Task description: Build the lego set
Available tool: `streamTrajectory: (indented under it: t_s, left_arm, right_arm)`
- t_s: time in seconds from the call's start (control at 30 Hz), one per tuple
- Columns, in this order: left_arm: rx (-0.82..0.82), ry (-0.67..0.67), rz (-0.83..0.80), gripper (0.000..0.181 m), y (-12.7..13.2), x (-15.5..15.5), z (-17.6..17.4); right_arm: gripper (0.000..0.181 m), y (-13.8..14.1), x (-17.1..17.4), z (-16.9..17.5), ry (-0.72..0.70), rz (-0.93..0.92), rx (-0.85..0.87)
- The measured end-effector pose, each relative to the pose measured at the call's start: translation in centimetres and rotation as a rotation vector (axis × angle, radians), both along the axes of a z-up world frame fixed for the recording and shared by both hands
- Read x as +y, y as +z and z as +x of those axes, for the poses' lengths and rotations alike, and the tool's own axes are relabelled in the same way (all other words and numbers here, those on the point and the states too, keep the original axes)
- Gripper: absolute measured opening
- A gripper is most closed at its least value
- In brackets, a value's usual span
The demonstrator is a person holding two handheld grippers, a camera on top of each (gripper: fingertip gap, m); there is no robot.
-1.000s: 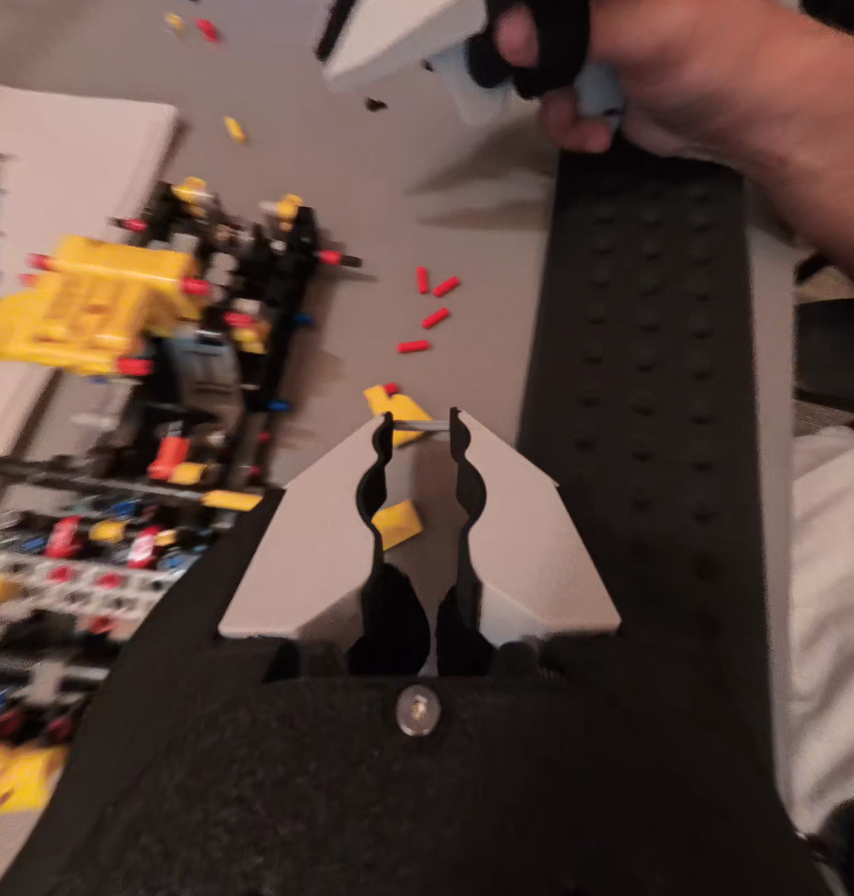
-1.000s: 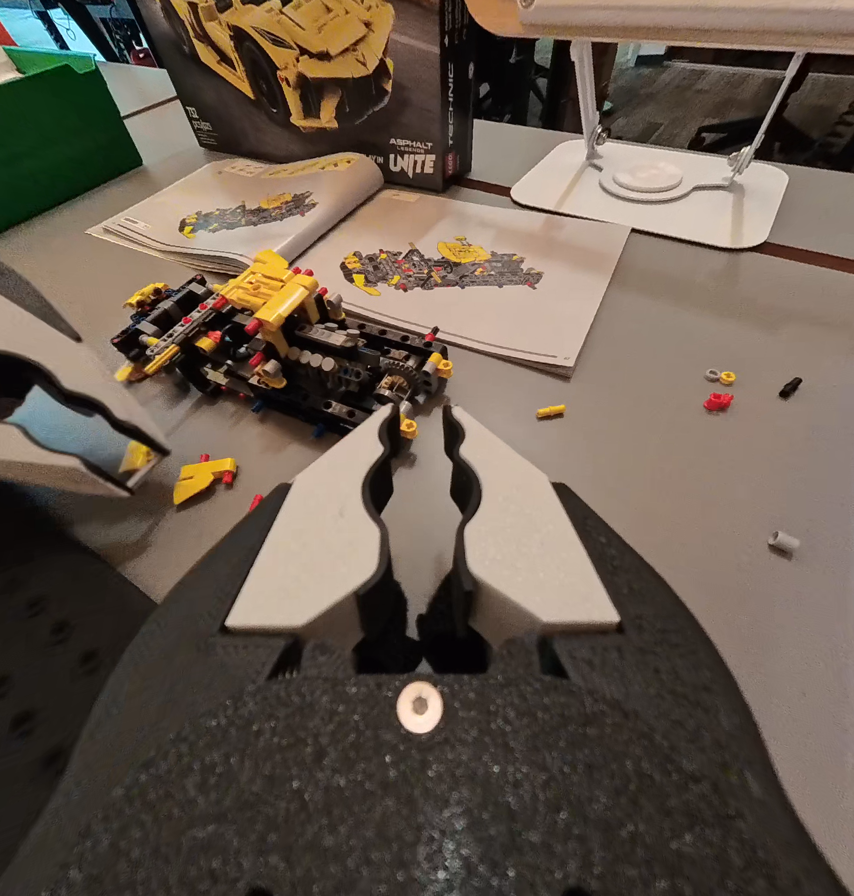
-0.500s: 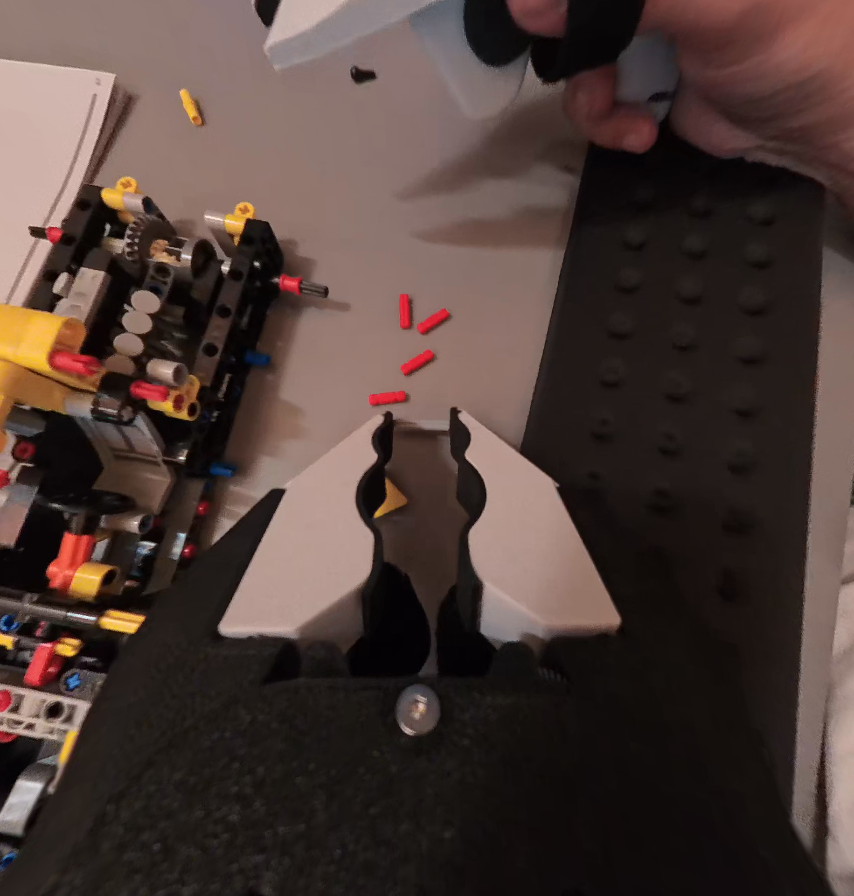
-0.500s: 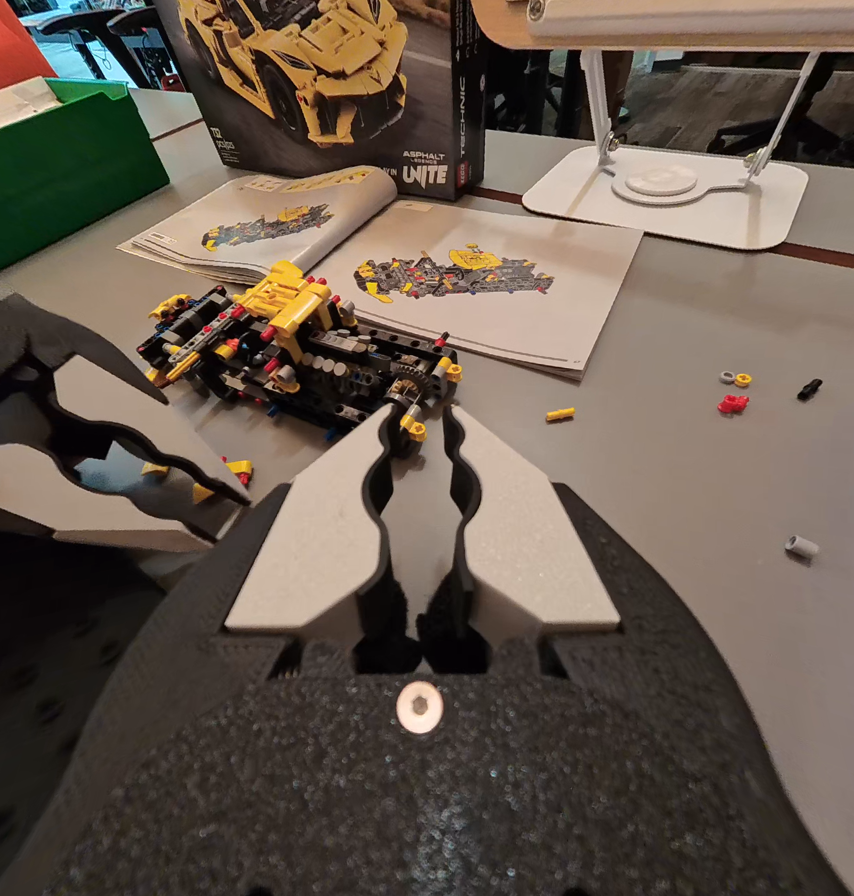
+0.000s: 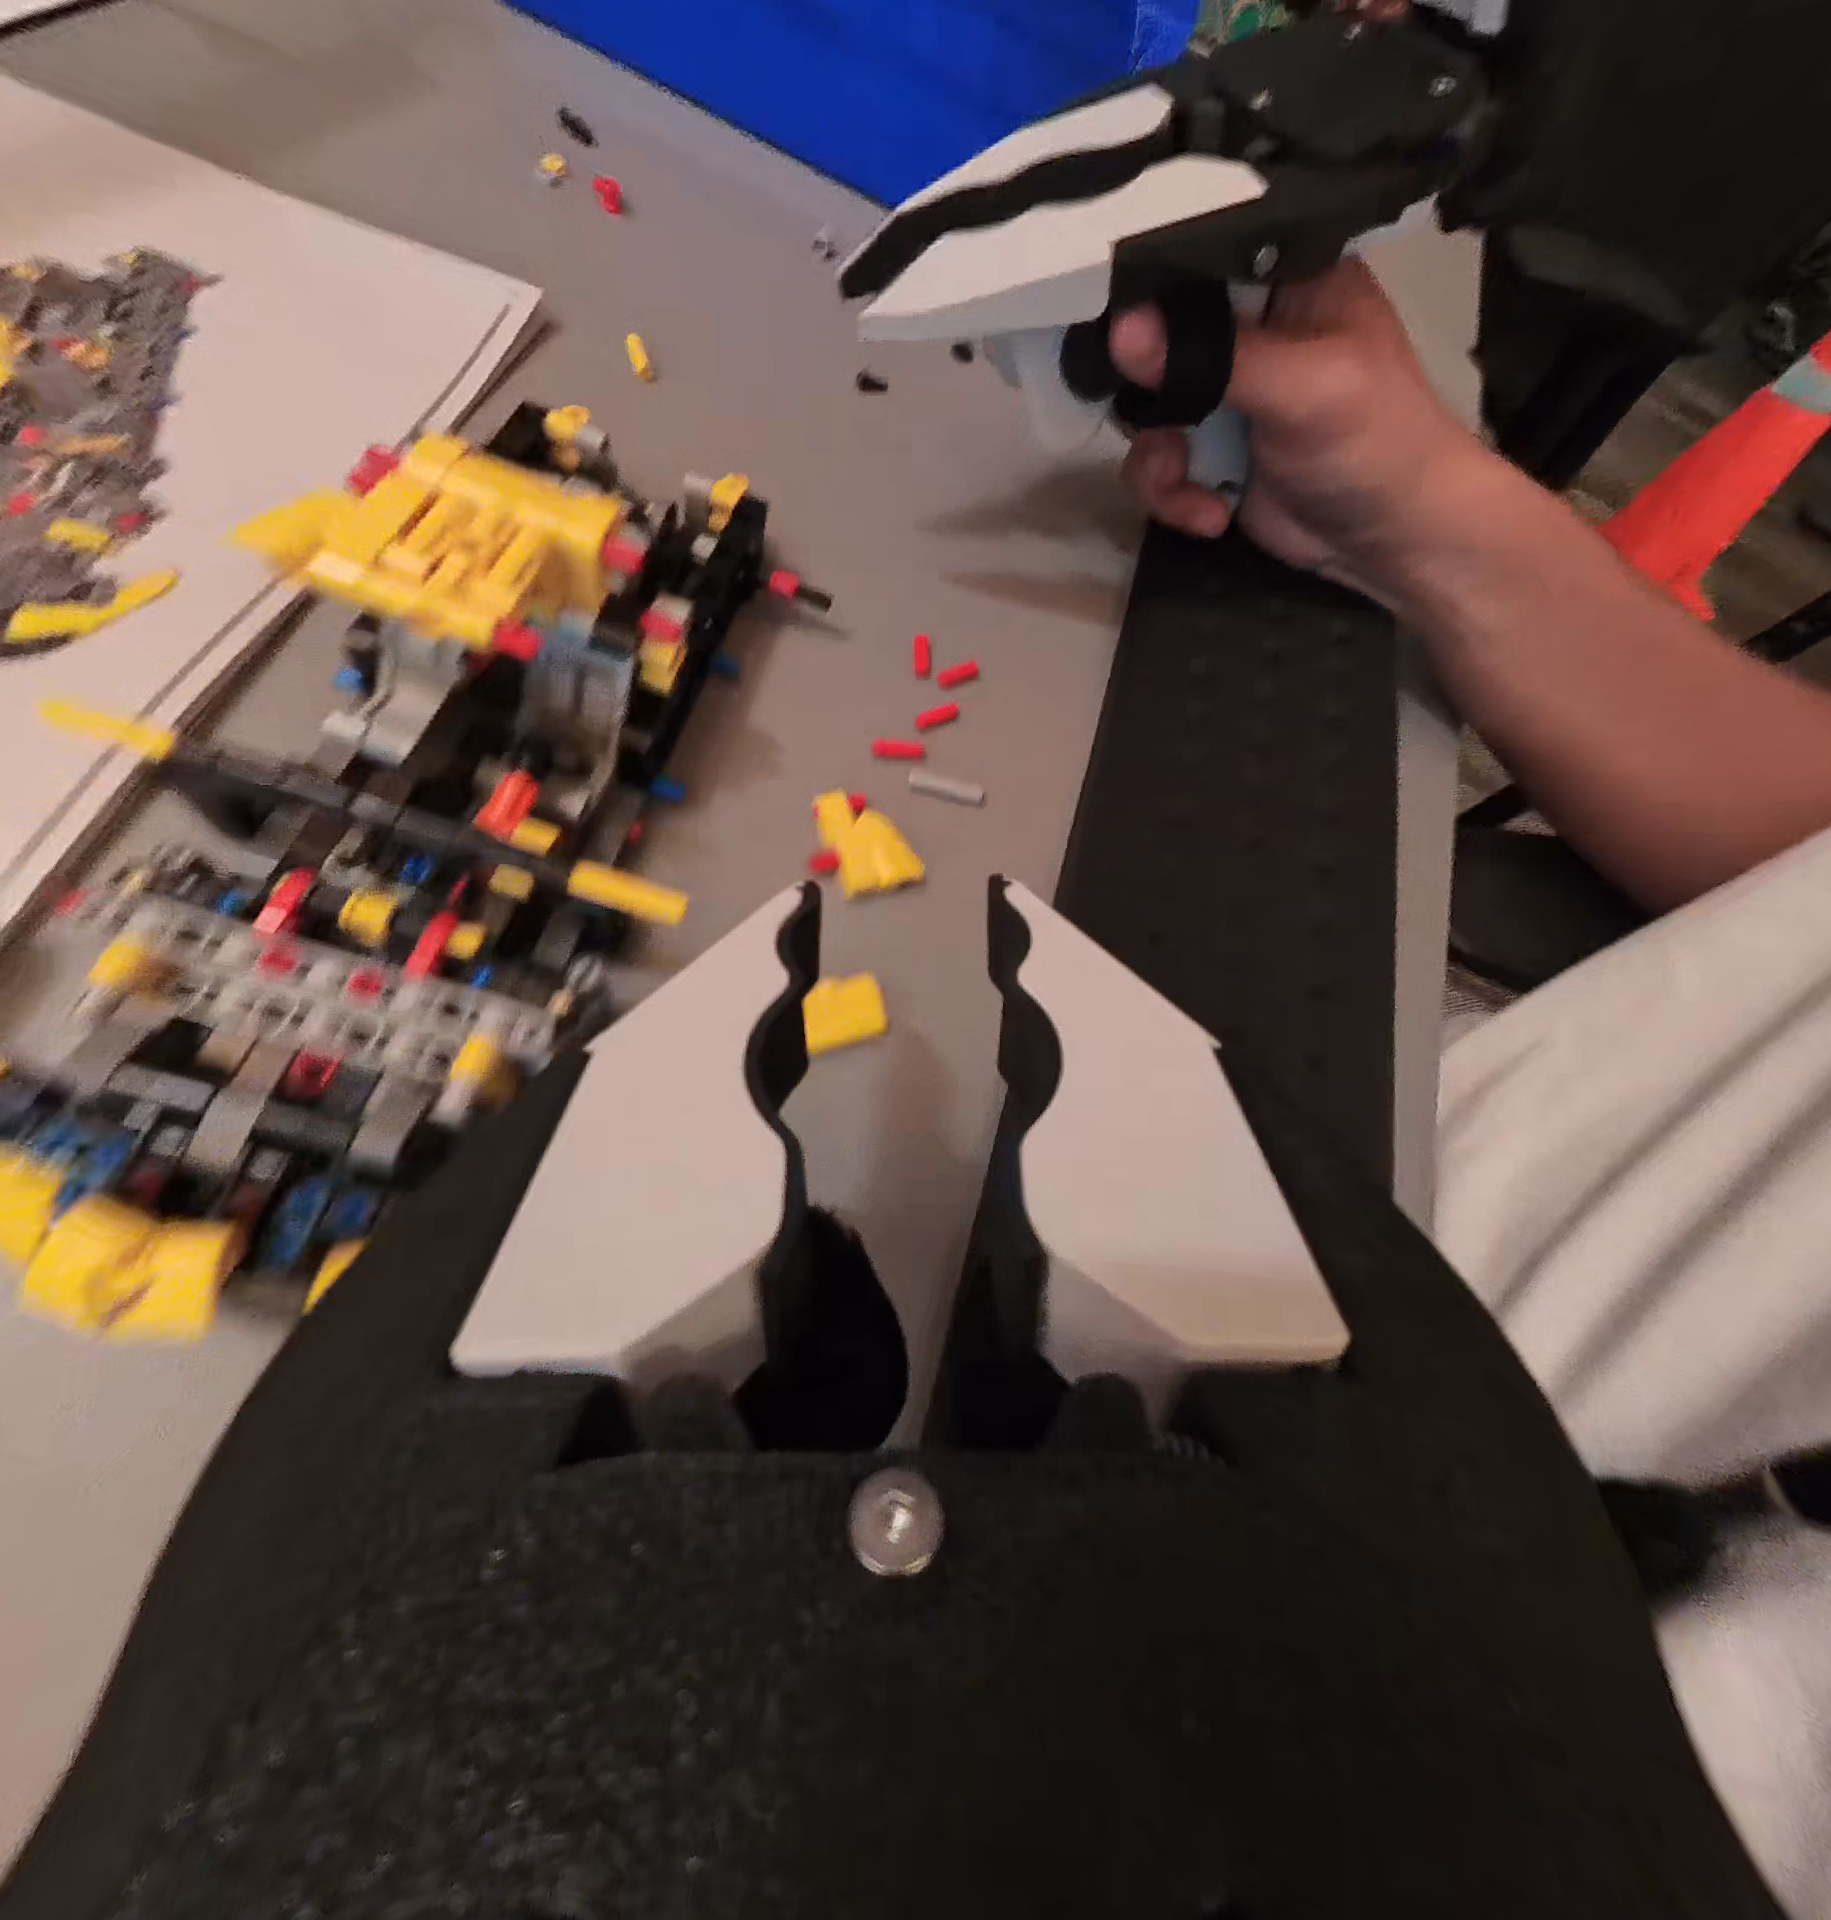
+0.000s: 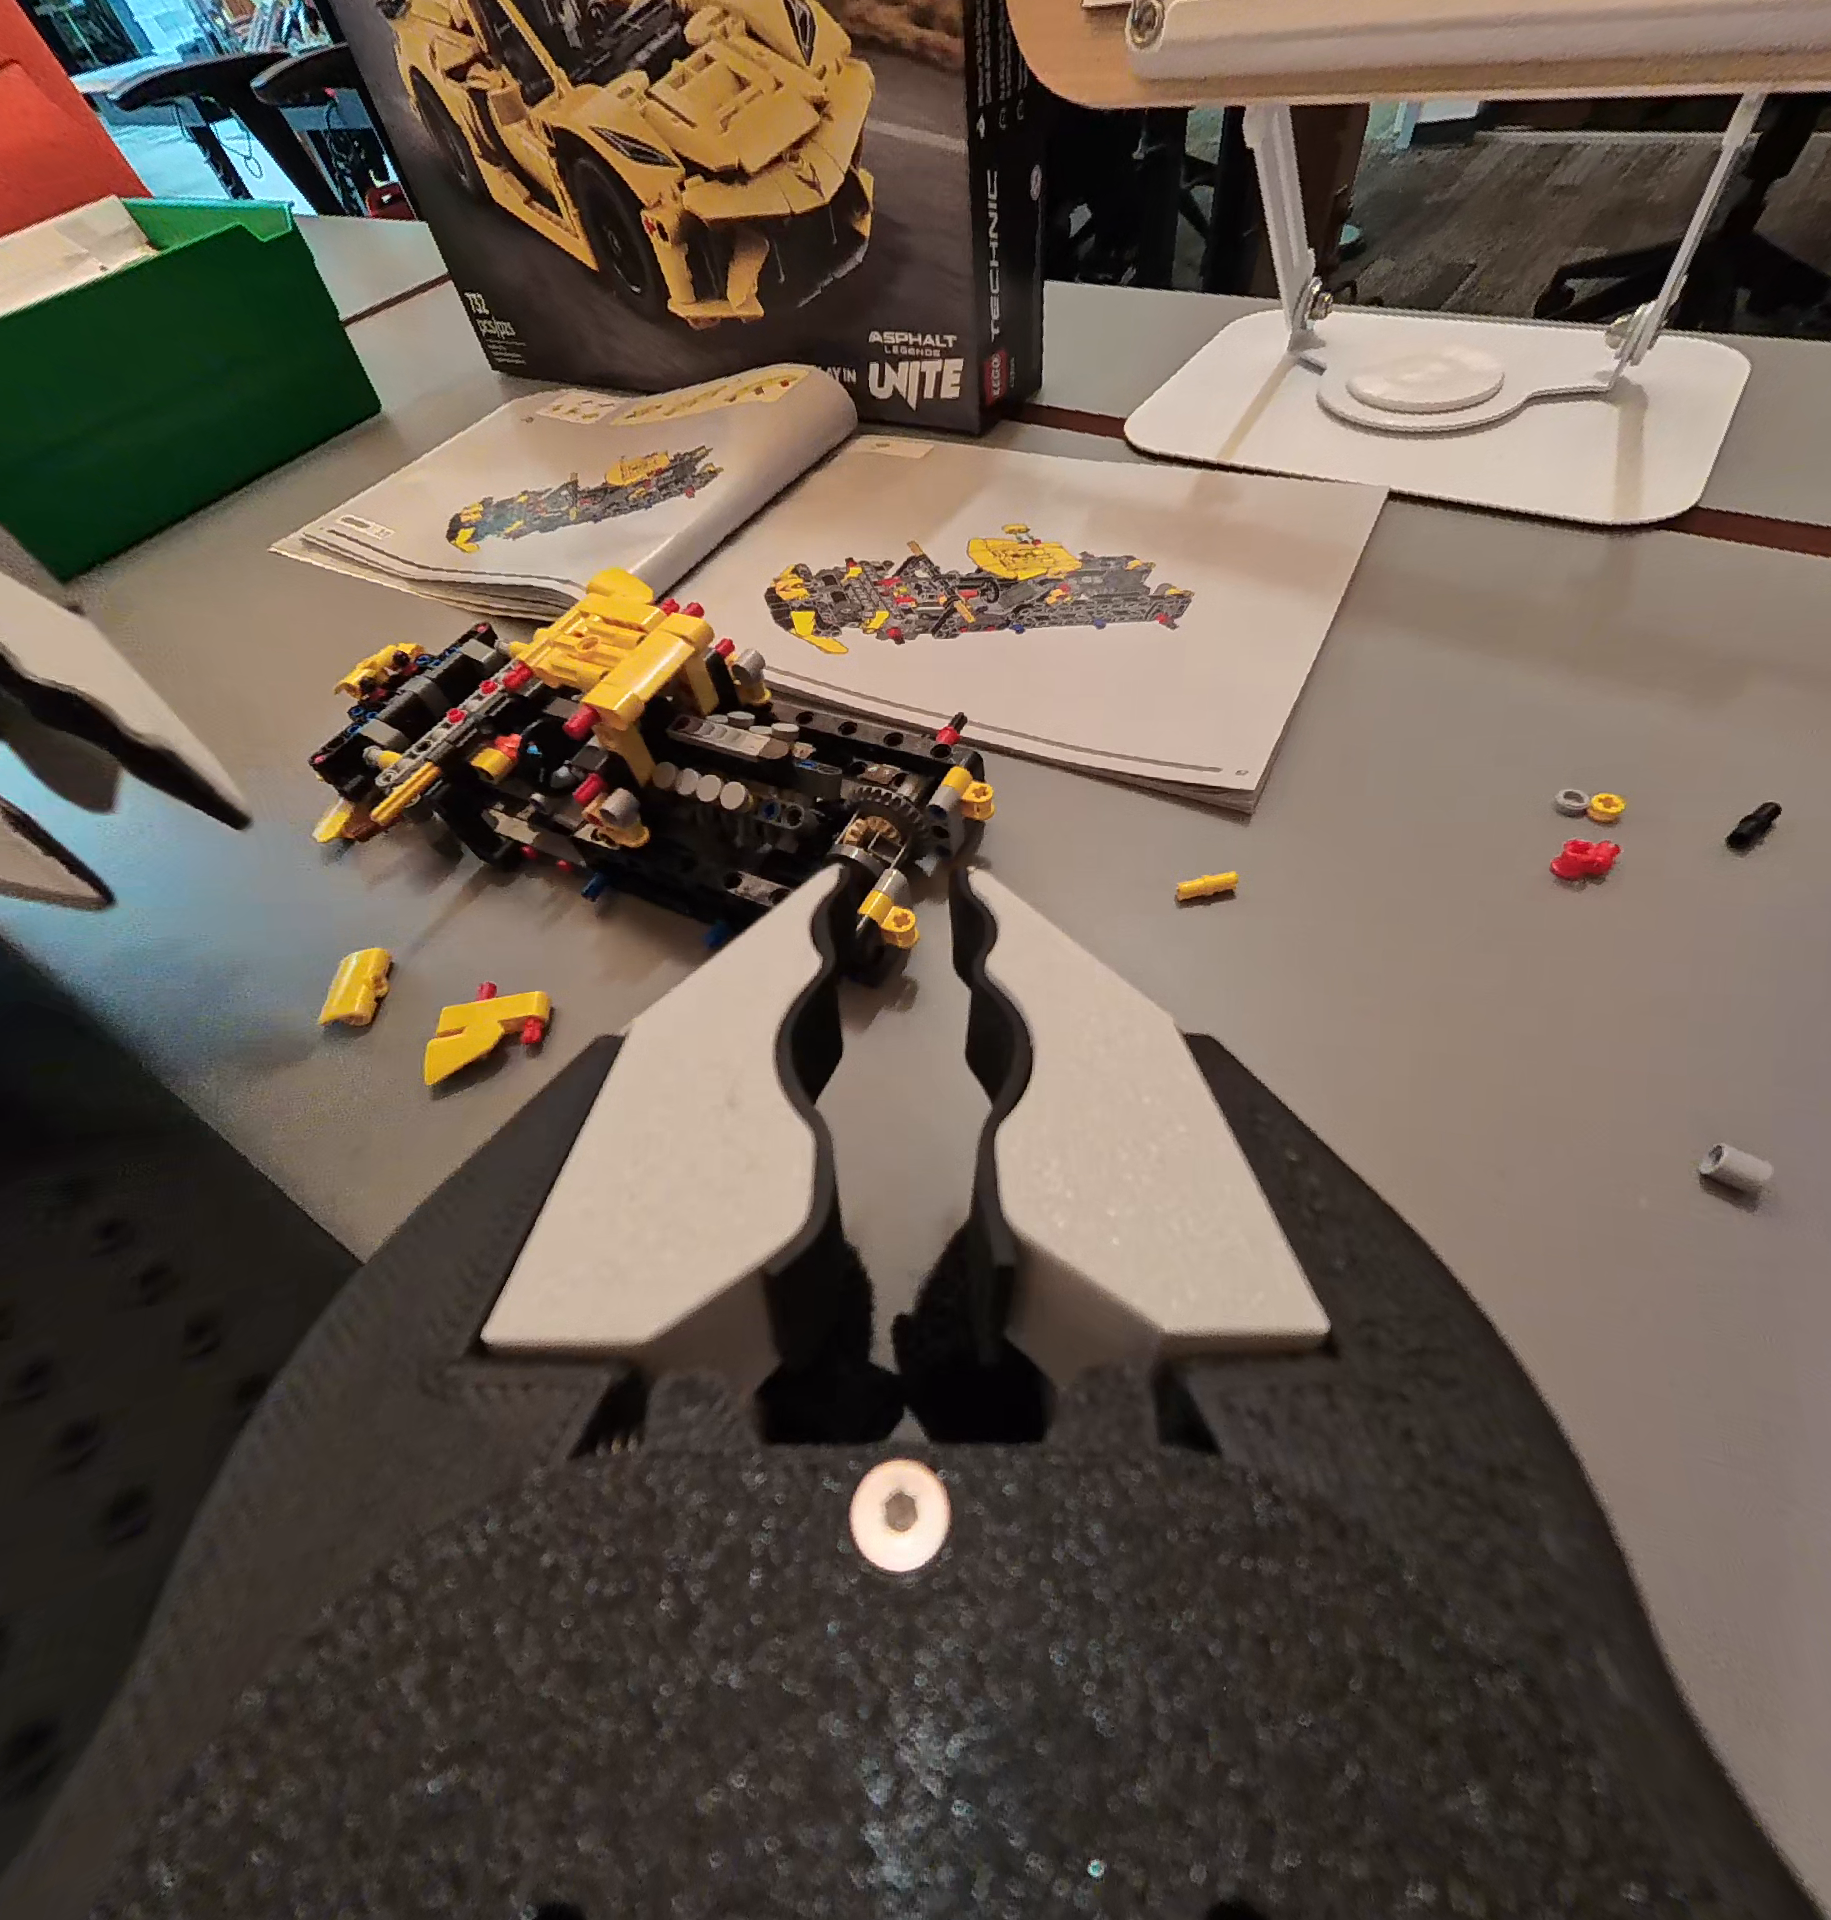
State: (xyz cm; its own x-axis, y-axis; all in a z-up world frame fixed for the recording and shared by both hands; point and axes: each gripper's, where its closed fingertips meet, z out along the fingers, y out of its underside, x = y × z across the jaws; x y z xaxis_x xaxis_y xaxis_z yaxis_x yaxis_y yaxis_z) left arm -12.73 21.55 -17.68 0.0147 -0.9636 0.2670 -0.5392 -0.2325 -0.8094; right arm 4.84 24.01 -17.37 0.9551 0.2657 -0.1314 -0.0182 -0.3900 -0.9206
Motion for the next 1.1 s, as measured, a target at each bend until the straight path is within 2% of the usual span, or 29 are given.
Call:
streamTrajectory:
  t_s: [0.1,0.17,0.3,0.43,0.5,0.57,0.7,0.9,1.1]
  left_arm:
    - [0.006,0.058,0.050,0.032,-0.9,1.1,-3.1]
    - [-0.049,0.125,0.098,0.032,-0.5,2.4,-4.4]
    - [-0.170,0.292,0.177,0.031,1.6,7.7,-7.3]
    - [-0.156,0.528,0.302,0.031,1.6,14.3,-11.4]
    - [-0.099,0.664,0.271,0.032,0.3,16.6,-13.9]
    - [-0.076,0.745,0.210,0.032,-0.8,17.6,-15.6]
    - [-0.135,0.880,0.159,0.032,0.0,19.2,-17.8]
    - [-0.140,0.885,0.122,0.031,0.0,20.2,-18.0]
    - [-0.085,0.872,0.141,0.032,-0.5,21.3,-18.0]
  right_arm:
    - [0.017,-0.3,0.1,-0.1,0.004,-0.019,-0.008]
    - [0.017,-0.4,0.1,-0.1,0.003,-0.023,-0.016]
    - [0.016,-0.5,0.2,0.0,-0.006,-0.025,-0.024]
    - [0.017,-0.9,0.4,0.2,-0.021,-0.051,-0.022]
    - [0.017,-1.1,0.5,0.4,-0.030,-0.065,-0.021]
    - [0.017,-1.2,0.5,0.5,-0.038,-0.069,-0.024]
    - [0.017,-1.3,0.7,0.9,-0.055,-0.077,-0.013]
    - [0.014,-1.1,1.6,2.4,-0.112,-0.049,-0.038]
    - [0.014,-2.2,2.8,3.3,-0.144,-0.072,-0.128]
